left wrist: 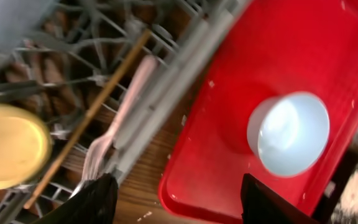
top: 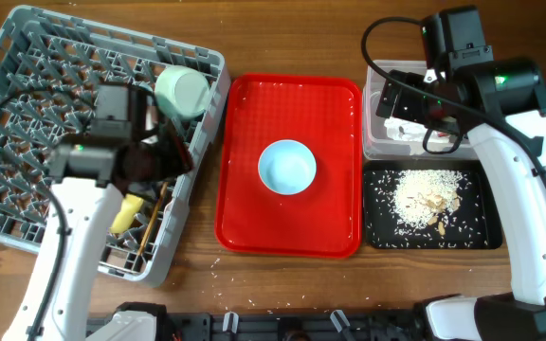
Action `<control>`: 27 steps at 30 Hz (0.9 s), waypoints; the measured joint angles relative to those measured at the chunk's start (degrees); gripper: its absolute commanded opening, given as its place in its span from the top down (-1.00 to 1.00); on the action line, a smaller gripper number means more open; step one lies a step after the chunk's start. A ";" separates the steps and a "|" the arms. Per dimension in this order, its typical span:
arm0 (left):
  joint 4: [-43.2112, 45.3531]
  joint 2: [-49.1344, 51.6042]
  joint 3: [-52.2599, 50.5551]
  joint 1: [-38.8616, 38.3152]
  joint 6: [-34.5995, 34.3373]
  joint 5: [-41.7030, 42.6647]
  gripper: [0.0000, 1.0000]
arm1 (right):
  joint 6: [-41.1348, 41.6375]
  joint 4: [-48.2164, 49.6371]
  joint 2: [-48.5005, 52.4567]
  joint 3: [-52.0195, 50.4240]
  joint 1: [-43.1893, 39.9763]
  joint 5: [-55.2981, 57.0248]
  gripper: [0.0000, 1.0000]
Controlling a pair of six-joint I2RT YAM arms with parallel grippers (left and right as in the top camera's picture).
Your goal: Sort waste into correct bins and load items into the dishwasher rack
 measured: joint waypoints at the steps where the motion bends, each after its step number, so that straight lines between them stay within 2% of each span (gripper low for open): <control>1: 0.20 0.61 -0.48 -1.29 0.76 -0.44 -0.12 | 0.00 0.00 0.00 0.00 0.00 0.00 -0.99; 3: 1.07 2.60 -1.64 -2.75 1.62 -1.60 0.04 | 0.00 0.02 0.00 0.00 0.00 0.00 -1.00; 6: 2.84 5.46 -3.21 -3.19 2.25 -2.36 0.08 | 0.00 0.02 0.00 0.00 0.00 0.00 -0.99; 8: 3.65 7.67 -3.89 -3.19 2.25 -2.62 0.21 | 0.00 0.02 0.00 0.00 0.00 0.00 -1.00; 10: 4.70 9.70 -4.04 -3.19 2.51 -2.82 0.21 | 0.00 0.11 0.00 0.00 0.00 0.00 -1.00; 13: 5.79 12.11 -3.80 -3.19 2.60 -3.17 0.65 | 0.00 0.15 0.00 0.00 0.00 0.00 -0.99; 20: 12.83 14.23 -3.85 -3.63 2.99 -2.14 0.91 | 0.00 0.20 0.00 0.00 0.00 0.00 -0.99; 23: 16.35 14.95 -4.11 -3.76 3.08 -2.08 0.86 | 0.00 0.17 0.00 0.00 0.00 0.00 -0.99; 26: 18.45 14.99 -4.11 -4.48 3.10 -2.10 0.54 | 0.00 0.17 0.00 0.00 0.00 0.00 -0.99; 27: 18.93 14.99 -4.13 -4.96 3.67 -2.12 0.50 | 0.00 0.20 0.00 0.00 0.00 0.00 -0.99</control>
